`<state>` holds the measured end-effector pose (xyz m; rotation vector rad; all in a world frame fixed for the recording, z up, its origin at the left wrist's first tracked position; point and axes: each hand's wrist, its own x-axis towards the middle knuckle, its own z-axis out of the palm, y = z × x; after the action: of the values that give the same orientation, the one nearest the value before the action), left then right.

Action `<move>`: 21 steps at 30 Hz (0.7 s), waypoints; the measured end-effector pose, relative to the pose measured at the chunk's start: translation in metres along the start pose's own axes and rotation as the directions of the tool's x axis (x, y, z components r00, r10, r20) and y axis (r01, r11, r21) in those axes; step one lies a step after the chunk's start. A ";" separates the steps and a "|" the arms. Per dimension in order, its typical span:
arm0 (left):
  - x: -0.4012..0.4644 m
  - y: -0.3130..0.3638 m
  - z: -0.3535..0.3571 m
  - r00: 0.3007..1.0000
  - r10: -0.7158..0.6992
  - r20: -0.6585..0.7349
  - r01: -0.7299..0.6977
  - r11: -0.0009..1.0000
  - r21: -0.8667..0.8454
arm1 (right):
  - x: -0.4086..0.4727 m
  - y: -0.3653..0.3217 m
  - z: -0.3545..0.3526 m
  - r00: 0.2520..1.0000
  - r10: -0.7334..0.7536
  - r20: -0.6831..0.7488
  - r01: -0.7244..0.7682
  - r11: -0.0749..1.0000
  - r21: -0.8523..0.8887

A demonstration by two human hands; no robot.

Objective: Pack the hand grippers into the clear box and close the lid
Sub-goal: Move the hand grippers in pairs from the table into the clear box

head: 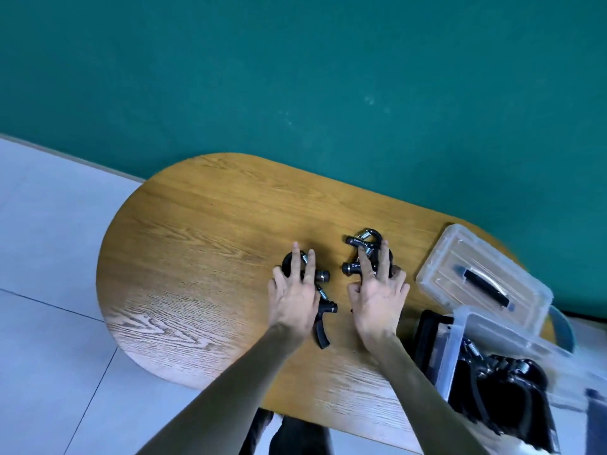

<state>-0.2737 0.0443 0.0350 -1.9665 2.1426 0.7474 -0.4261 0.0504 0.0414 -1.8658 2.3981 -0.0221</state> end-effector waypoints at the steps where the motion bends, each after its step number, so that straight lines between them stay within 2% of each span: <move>1: -0.002 0.007 -0.004 1.000 0.011 -0.013 -0.011 1.000 -0.002 | -0.002 0.004 -0.006 1.000 -0.003 -0.018 0.003 1.000 0.007; 7: -0.019 0.069 -0.014 0.990 0.043 -0.133 -0.036 0.998 0.050 | -0.018 0.043 -0.036 0.997 -0.034 -0.069 0.037 0.998 0.054; 13: -0.054 0.149 -0.004 0.976 0.061 -0.211 -0.053 0.998 0.044 | -0.047 0.118 -0.068 0.995 0.037 -0.093 -0.027 0.995 0.100; 21: -0.097 0.260 0.028 0.959 0.184 -0.214 -0.165 0.981 0.103 | -0.091 0.237 -0.085 0.976 0.158 -0.149 -0.139 0.982 0.129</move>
<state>-0.5180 0.1495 0.1202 -1.9176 2.4578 0.4677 -0.6403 0.1922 0.1149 -1.6879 2.5721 -0.3057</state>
